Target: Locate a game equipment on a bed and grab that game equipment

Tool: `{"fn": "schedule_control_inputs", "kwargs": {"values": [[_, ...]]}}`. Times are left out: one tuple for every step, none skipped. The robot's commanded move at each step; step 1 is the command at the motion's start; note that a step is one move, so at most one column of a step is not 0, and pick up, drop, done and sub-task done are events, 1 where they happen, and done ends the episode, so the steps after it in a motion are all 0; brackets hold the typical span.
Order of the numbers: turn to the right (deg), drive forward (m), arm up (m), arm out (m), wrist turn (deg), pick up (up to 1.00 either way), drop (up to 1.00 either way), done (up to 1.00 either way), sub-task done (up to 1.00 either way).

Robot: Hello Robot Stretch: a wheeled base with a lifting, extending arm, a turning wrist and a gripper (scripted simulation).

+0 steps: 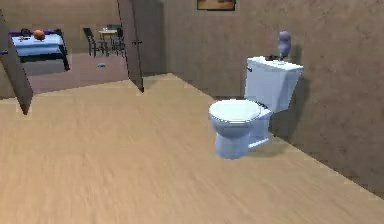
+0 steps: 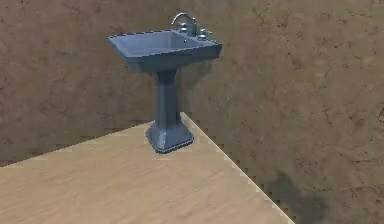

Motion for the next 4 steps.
{"fn": "schedule_control_inputs", "kwargs": {"values": [[-30.0, 0.0, 0.0, 0.0, 0.0, 0.0, 0.0, 0.0, 0.0], [0.0, 1.0, 0.0, 0.0, 0.0, 0.0, 0.0, 0.0, 0.0], [0.0, 1.0, 0.0, 0.0, 0.0, 0.0, 0.0, 0.0, 0.0], [0.0, 1.0, 0.0, 0.0, 0.0, 0.0, 0.0, 0.0, 0.0]]}}
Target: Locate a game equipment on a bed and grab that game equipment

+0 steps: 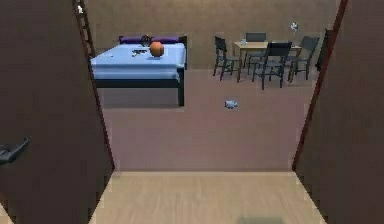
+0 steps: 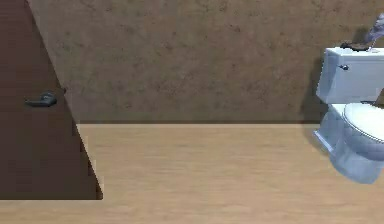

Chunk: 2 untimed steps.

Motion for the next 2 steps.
{"fn": "schedule_control_inputs", "kwargs": {"values": [[0.0, 1.0, 0.0, 0.0, 0.0, 0.0, 0.0, 0.0, 0.0], [0.0, 1.0, 0.0, 0.0, 0.0, 0.0, 0.0, 0.0, 0.0]]}}
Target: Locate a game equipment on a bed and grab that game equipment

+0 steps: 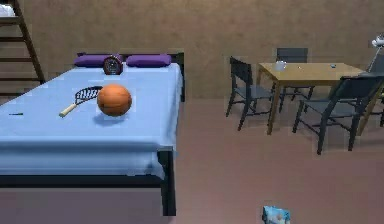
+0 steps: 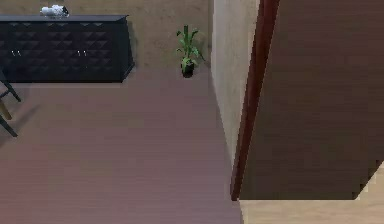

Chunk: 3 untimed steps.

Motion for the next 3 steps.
{"fn": "schedule_control_inputs", "kwargs": {"values": [[0.0, 0.4, 0.0, 0.0, 0.0, 0.0, 0.0, 0.0, 0.0], [-21.0, 0.0, 0.0, 0.0, 0.0, 0.0, 0.0, 0.0, 0.0], [0.0, 0.1, 0.0, 0.0, 0.0, 0.0, 0.0, 0.0, 0.0]]}}
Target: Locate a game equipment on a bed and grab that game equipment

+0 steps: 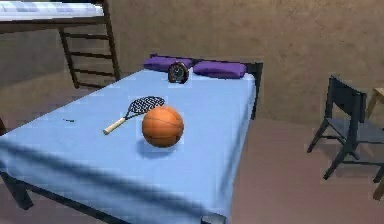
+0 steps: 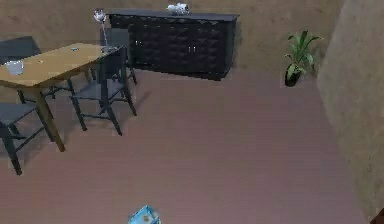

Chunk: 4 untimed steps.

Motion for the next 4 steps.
{"fn": "schedule_control_inputs", "kwargs": {"values": [[-45.0, 0.0, 0.0, 0.0, 0.0, 0.0, 0.0, 0.0, 0.0], [-45.0, 0.0, 0.0, 0.0, 0.0, 0.0, 0.0, 0.0, 0.0], [42.0, 0.0, 0.0, 0.0, 0.0, 0.0, 0.0, 0.0, 0.0], [0.0, 0.8, 0.0, 0.0, 0.0, 0.0, 0.0, 0.0, 0.0]]}}
